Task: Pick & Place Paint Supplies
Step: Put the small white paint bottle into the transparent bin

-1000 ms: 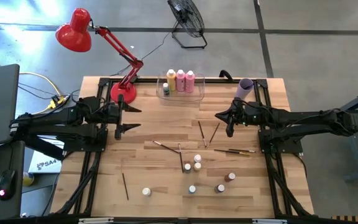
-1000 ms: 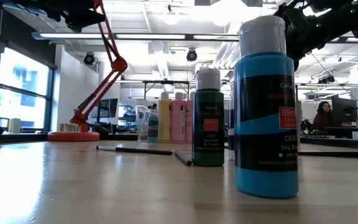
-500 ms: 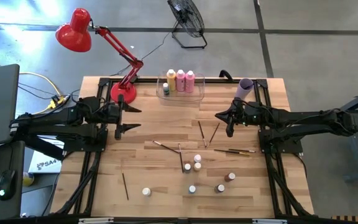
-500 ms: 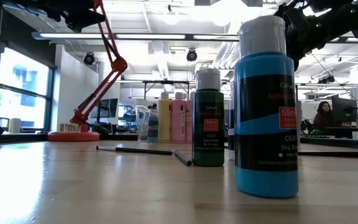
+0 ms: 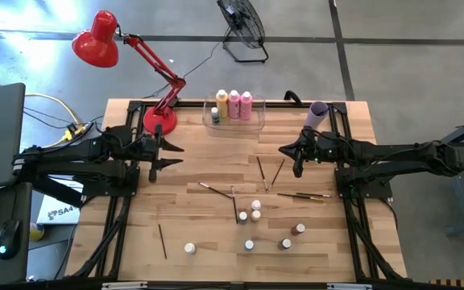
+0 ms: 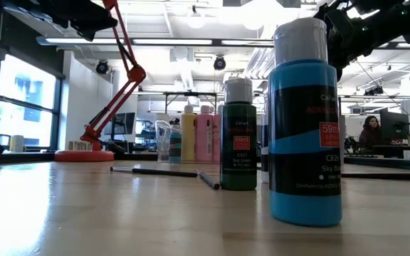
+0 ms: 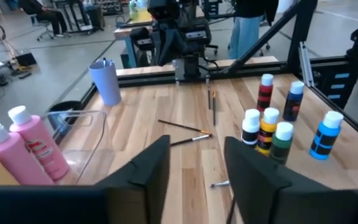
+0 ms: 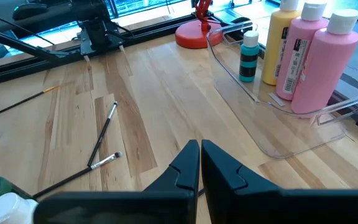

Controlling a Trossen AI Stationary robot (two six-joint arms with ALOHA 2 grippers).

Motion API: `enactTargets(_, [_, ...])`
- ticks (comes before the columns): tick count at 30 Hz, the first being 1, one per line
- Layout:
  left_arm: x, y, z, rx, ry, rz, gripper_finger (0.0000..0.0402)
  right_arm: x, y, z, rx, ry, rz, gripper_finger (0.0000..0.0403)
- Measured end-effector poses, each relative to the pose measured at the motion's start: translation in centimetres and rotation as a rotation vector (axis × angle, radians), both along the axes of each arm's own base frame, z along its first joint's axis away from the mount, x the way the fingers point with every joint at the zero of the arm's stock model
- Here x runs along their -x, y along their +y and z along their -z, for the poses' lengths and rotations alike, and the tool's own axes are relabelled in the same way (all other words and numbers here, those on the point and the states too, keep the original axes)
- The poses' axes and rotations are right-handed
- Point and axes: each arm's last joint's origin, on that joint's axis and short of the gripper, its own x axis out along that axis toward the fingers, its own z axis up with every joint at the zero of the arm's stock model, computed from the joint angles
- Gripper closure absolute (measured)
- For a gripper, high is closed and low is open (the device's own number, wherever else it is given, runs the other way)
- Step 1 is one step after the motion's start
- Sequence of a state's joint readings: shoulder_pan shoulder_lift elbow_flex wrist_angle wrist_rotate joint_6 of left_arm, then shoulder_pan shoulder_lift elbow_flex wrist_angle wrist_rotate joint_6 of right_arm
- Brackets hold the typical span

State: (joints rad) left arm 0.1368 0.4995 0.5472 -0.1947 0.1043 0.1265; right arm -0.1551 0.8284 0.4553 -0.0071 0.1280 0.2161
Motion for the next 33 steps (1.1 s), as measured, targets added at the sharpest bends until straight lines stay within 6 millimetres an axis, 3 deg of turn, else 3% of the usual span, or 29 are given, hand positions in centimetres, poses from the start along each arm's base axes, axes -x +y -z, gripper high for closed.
enactTargets(6, [0.04,-0.01,0.30,0.000,0.031,0.001,0.0313,0.00,0.00,0.00,0.000,0.000,0.000,0.0395])
enactTargets(11, [0.07,-0.01,0.46,0.006,0.048,0.000,0.0336,0.00,0.00,0.00,0.002,0.001,-0.001,0.0395])
enactTargets(33, [0.07,0.02,0.45,0.006,0.047,-0.009,0.0339,0.00,0.00,0.00,0.003,0.001,-0.001,0.0395])
